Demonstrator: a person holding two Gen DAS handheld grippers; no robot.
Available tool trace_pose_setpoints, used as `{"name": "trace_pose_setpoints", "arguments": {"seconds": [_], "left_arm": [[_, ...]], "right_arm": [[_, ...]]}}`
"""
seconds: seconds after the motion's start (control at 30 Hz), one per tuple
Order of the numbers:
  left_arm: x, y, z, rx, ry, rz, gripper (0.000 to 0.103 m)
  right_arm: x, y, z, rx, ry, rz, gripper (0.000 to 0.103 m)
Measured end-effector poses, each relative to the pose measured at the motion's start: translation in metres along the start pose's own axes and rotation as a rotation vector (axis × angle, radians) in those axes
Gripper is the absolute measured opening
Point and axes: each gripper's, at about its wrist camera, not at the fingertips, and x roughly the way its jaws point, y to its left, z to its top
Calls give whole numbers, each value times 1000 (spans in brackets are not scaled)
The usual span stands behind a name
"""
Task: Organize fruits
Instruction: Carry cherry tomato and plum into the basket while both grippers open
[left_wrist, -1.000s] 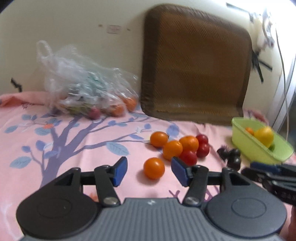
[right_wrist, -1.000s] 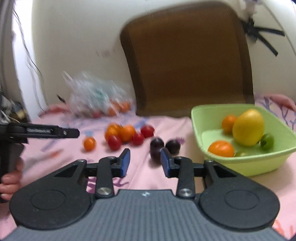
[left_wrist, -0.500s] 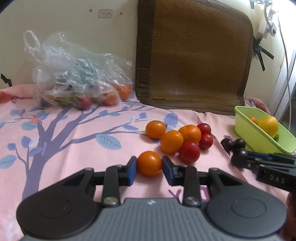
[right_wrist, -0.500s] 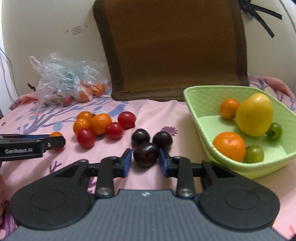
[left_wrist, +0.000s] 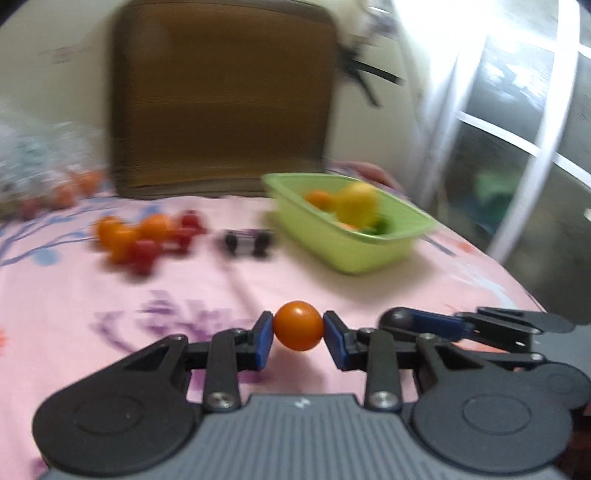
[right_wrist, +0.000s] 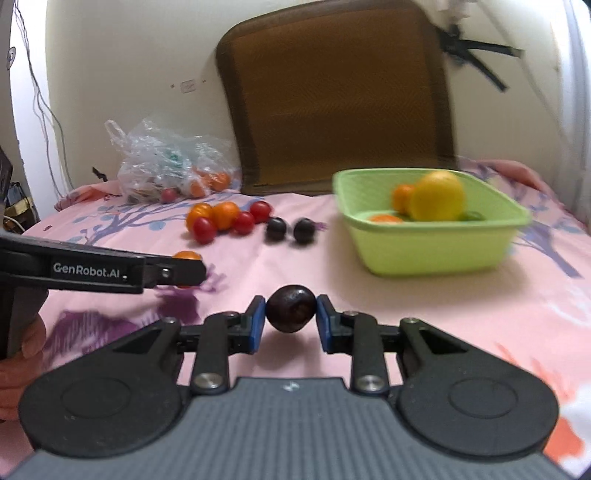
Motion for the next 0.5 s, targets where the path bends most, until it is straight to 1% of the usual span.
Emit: {"name": "trace_pose_setpoints", "arguments": {"seconds": [0.1, 0.23, 0.3, 0.33, 0.37, 0.47, 0.5], "left_arm": [[14, -29, -3, 57, 26, -30, 30], [27, -53, -11, 118, 66, -11, 31], [31, -58, -14, 142, 64, 29, 33], [31, -60, -14, 152, 66, 38, 37], [31, -61, -15, 156, 65, 46, 38], [28, -62, -13, 162, 63, 64, 39], [27, -63, -13, 166, 59, 70, 39]], "right_arm": [[-16, -13, -8, -2, -2, -41, 32], [-26, -28, -19, 12, 13, -81, 33], [-27, -38, -23, 24, 30, -75, 33], [-29, -41, -24, 32, 24, -60, 33], [-30, -42, -25, 36, 20, -54, 34], [-32, -39, -26, 8, 23, -46, 35], [-33, -40, -26, -3, 20, -42, 39]]}}
